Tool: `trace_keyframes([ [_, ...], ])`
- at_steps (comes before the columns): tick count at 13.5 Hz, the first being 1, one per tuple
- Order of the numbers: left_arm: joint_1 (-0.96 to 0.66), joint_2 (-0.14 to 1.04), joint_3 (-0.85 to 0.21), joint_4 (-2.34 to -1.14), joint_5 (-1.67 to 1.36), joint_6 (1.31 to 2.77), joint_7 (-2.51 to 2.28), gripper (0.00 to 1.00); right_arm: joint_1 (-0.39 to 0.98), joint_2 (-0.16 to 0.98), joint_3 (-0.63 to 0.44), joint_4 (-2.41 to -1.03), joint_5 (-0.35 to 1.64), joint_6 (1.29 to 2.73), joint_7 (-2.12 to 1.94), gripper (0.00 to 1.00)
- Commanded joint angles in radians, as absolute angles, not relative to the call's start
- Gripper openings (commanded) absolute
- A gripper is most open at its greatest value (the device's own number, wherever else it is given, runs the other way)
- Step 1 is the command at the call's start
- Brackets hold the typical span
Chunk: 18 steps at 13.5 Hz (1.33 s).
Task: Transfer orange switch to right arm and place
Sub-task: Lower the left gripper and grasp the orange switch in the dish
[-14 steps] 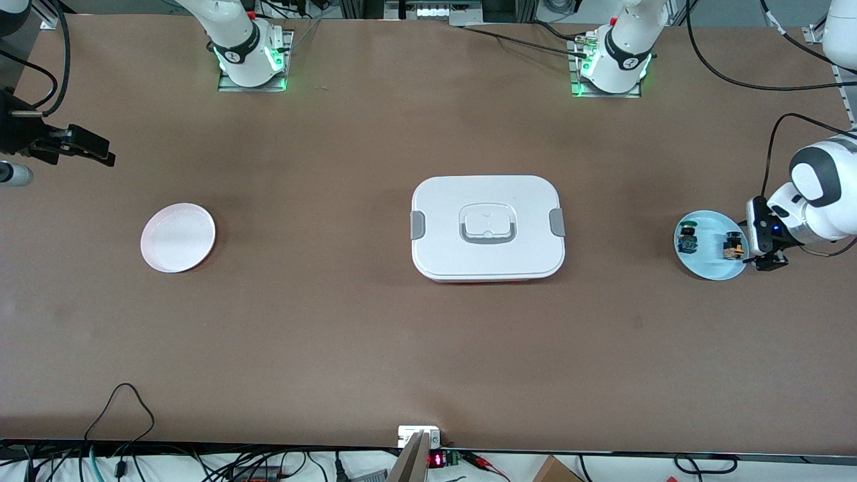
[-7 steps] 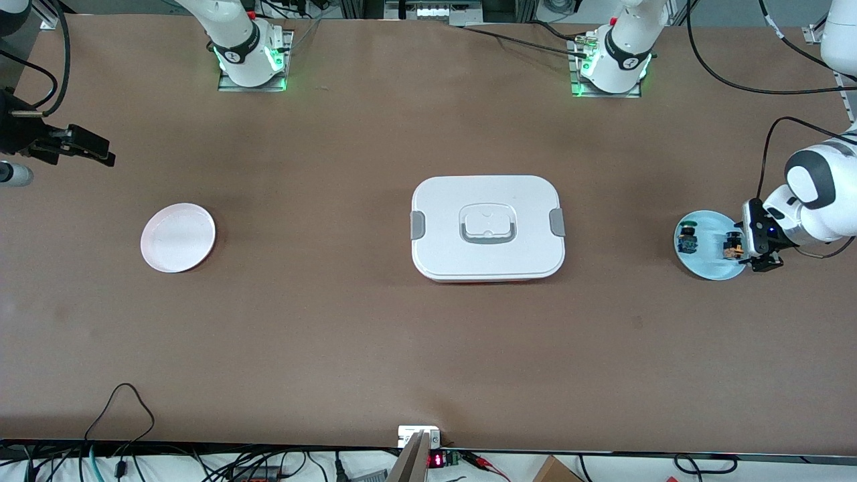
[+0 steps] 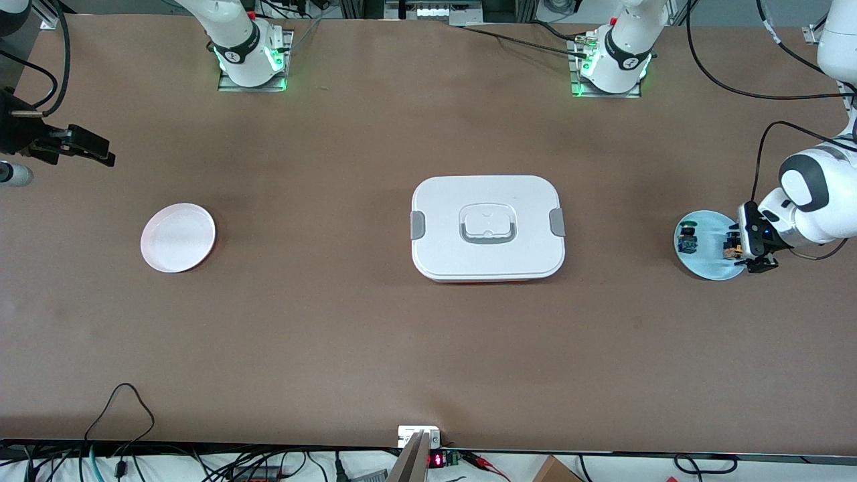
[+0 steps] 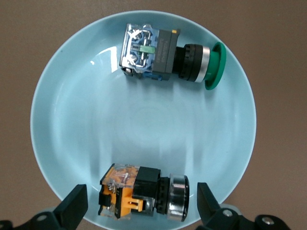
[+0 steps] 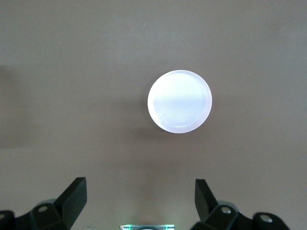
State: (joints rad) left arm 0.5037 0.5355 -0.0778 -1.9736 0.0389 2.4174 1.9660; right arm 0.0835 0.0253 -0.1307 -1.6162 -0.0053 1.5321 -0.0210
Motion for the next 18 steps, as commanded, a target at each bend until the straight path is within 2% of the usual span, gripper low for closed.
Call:
trace_keyframes([
  [1, 0.528, 0.546, -0.094, -1.971, 0.012, 2.450, 2.031, 0.88, 0.083, 0.018, -0.130, -1.612, 0.005, 1.520, -0.017, 1.00],
  [2, 0.528, 0.549, -0.095, -1.970, 0.002, 2.451, 2.045, 0.80, 0.083, 0.018, -0.132, -1.612, 0.005, 1.520, -0.017, 1.00],
  [3, 0.528, 0.554, -0.094, -1.968, -0.009, 2.451, 2.065, 0.59, 0.081, 0.018, -0.132, -1.612, 0.005, 1.522, -0.017, 1.00],
  [5, 0.522, 0.555, -0.097, -1.967, -0.009, 2.451, 2.086, 0.33, 0.081, 0.020, -0.132, -1.614, 0.005, 1.522, -0.017, 1.00],
  [7, 0.528, 0.563, -0.103, -1.965, -0.014, 2.451, 2.091, 0.14, 0.081, 0.018, -0.132, -1.612, 0.005, 1.522, -0.017, 1.00],
  [9, 0.535, 0.563, -0.106, -1.957, -0.018, 2.442, 2.089, 0.00, 0.081, 0.020, -0.132, -1.614, 0.005, 1.520, -0.017, 1.00],
  [13, 0.561, 0.560, -0.112, -1.930, -0.123, 2.372, 2.089, 0.00, 0.083, 0.025, -0.132, -1.612, 0.005, 1.522, -0.017, 1.00],
  [16, 0.555, 0.560, -0.121, -1.829, -0.216, 2.170, 2.091, 0.00, 0.078, 0.021, -0.138, -1.611, 0.005, 1.519, -0.020, 1.00],
  [18, 0.557, 0.560, -0.176, -1.755, -0.309, 2.001, 2.091, 0.00, 0.080, 0.021, -0.135, -1.611, 0.003, 1.519, -0.012, 1.00],
])
